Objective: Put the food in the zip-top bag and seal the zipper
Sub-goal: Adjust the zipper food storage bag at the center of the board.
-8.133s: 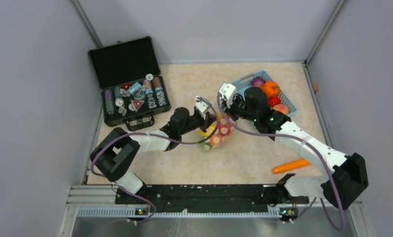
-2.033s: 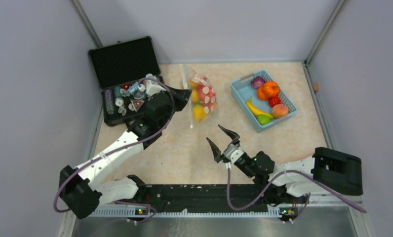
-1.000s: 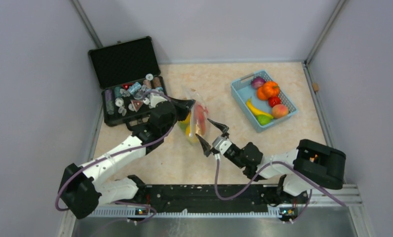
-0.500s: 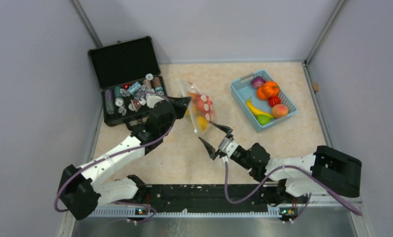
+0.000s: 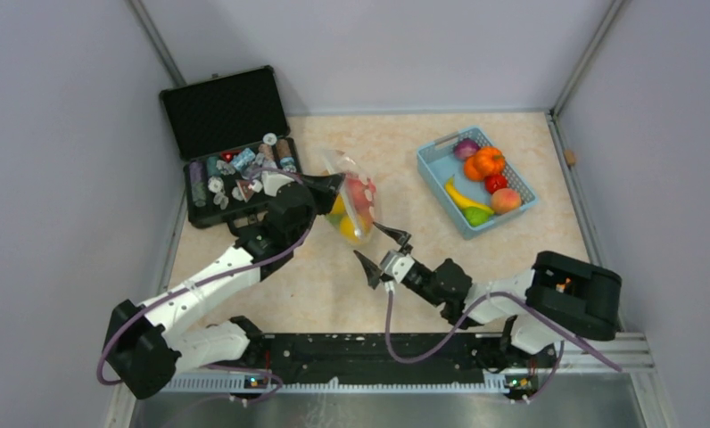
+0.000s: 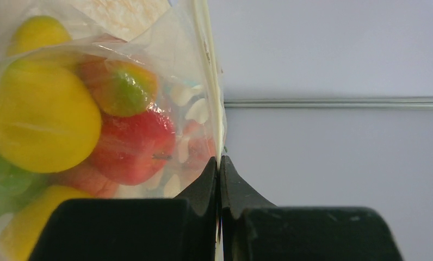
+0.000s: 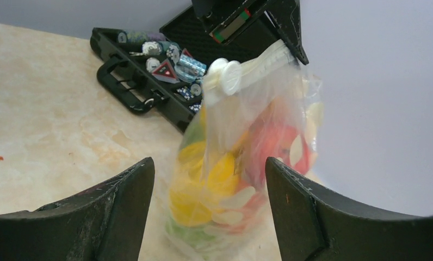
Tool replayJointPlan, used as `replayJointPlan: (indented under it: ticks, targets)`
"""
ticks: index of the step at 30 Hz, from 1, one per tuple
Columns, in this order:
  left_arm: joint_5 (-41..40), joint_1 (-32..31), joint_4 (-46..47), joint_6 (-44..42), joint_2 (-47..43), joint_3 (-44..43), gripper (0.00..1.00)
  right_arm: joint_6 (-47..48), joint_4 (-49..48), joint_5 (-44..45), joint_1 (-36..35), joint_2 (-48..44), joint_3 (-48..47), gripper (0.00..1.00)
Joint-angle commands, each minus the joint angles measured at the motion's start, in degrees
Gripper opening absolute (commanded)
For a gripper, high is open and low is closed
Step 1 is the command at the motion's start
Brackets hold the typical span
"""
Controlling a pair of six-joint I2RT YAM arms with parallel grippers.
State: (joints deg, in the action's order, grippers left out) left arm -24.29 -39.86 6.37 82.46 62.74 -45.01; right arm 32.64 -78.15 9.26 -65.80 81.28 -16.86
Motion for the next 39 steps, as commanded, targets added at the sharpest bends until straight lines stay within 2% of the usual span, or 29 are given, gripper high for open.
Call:
replayJointPlan:
  ticks: [1, 3, 6, 8, 11, 14, 18, 21, 23, 24, 25, 27, 29, 30, 31, 32, 34, 36, 38, 39]
  targets:
    - [0.6, -0.4, 4.9, 4.6, -2.3, -0.6, 0.00, -2.1, -10.0, 1.5, 1.2, 3.5, -5.9, 0.73]
    - [0.3, -0.4, 4.9, 4.9, -2.7, 0.0, 0.00, -2.3, -7.3, 2.0, 1.4, 4.3, -8.1, 0.73]
    - [-0.1, -0.6, 4.6, 5.9, -3.7, 0.6, 0.00, 0.3, -12.5, 4.6, 1.5, 8.1, -9.3, 0.69]
    - [-0.1, -0.6, 4.8, 6.1, -3.9, 0.8, 0.00, 1.2, -15.2, 5.5, 2.1, 12.0, -10.1, 0.62]
    - [-0.2, -0.7, 4.6, 5.6, -4.3, 0.5, 0.00, 0.6, -19.2, 5.4, 2.2, 14.7, -9.7, 0.58]
    - [-1.0, -0.7, 4.4, 5.5, -4.8, 0.6, 0.00, 1.4, -20.5, 6.3, 2.2, 16.0, -9.6, 0.59]
    - [-1.5, -0.7, 4.4, 5.3, -5.7, 0.9, 0.00, 1.5, -20.6, 6.9, 2.2, 15.4, -9.6, 0.52]
    - [-1.9, -0.7, 4.4, 5.3, -6.3, 1.5, 0.00, -1.6, -20.5, 6.2, 2.8, 13.7, -9.6, 0.41]
    - [-2.0, -0.7, 4.3, 5.4, -6.6, 1.8, 0.00, -4.0, -20.2, 4.5, 3.5, 12.5, -9.4, 0.22]
    - [-2.0, -0.7, 4.2, 5.4, -6.7, 2.1, 0.00, -4.9, -20.4, 4.3, 3.6, 11.9, -9.1, 0.15]
    - [-2.1, -0.7, 4.1, 5.4, -6.8, 2.2, 0.00, -5.2, -20.4, 4.0, 3.7, 11.0, -8.7, 0.16]
    - [-2.4, -0.7, 3.8, 5.7, -7.0, 2.6, 0.00, -6.3, -20.1, 3.9, 3.8, 8.8, -8.3, 0.26]
    - [-2.5, -0.7, 4.1, 6.0, -7.0, 3.2, 0.00, -6.7, -19.0, 2.6, 3.9, 7.4, -8.1, 0.21]
    - [-2.5, -0.7, 4.1, 6.0, -6.9, 3.2, 0.00, -7.4, -18.2, 1.4, 4.0, 6.6, -8.0, 0.23]
    - [-2.5, -0.7, 4.1, 6.1, -6.8, 3.3, 0.00, -8.3, -17.4, 0.5, 4.0, 5.8, -7.8, 0.32]
    - [-2.5, -0.7, 4.2, 6.3, -6.7, 3.4, 0.00, -9.3, -15.9, 0.3, 4.0, 5.2, -7.9, 0.36]
    - [-2.1, -0.7, 4.8, 6.7, -6.5, 3.7, 0.00, -9.7, -12.7, -0.2, 4.0, 4.3, -8.5, 0.30]
    - [-1.5, -0.7, 5.3, 6.8, -6.4, 3.7, 0.00, -9.0, -10.6, -0.3, 4.1, 4.1, -8.7, 0.18]
    - [-1.1, -0.7, 5.3, 7.0, -6.3, 3.6, 0.00, -8.9, -12.2, -0.2, 4.2, 4.3, -8.2, 0.00]
    - [-1.0, -0.7, 5.4, 7.2, -6.2, 3.8, 0.00, -9.0, -12.7, -0.2, 4.3, 4.3, -7.9, 0.00]
